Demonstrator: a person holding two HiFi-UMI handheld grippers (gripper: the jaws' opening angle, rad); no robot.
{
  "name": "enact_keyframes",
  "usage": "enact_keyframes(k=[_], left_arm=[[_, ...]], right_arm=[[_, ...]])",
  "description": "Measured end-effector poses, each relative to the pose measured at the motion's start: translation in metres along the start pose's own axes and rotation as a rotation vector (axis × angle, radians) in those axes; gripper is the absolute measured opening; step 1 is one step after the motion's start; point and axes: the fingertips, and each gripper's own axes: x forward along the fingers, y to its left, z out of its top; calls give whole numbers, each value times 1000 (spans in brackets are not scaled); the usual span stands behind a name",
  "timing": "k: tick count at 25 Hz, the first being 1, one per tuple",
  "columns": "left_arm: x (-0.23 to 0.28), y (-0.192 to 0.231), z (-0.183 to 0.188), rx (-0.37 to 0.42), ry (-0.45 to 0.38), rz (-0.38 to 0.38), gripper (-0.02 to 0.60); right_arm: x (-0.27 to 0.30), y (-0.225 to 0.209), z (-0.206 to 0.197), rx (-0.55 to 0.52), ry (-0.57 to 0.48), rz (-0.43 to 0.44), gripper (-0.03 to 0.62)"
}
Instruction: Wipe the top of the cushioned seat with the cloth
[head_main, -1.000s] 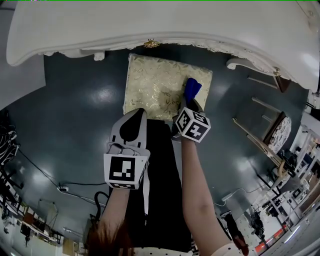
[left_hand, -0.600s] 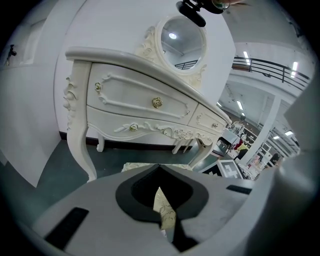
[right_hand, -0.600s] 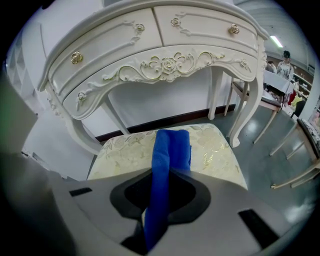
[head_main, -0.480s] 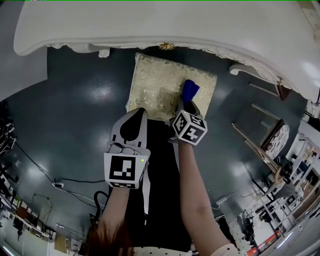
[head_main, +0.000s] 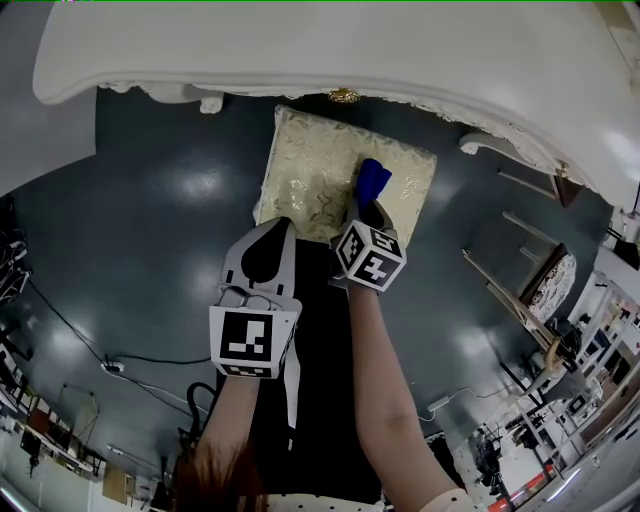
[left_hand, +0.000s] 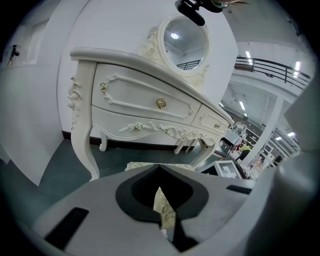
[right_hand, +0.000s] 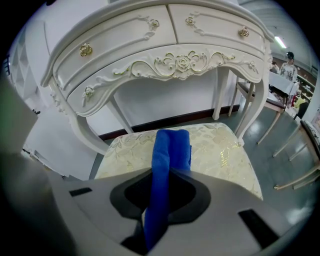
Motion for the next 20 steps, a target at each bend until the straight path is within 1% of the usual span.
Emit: enact_keyframes(k=[9,20], left_arm=[[-4,9,-1,-7,-3,17,-2],[-10,20,-1,-35,-22,43,-2]], right_arm=[[6,25,-2,-19,3,35,61],[11,48,-5,-59,11,65,61]])
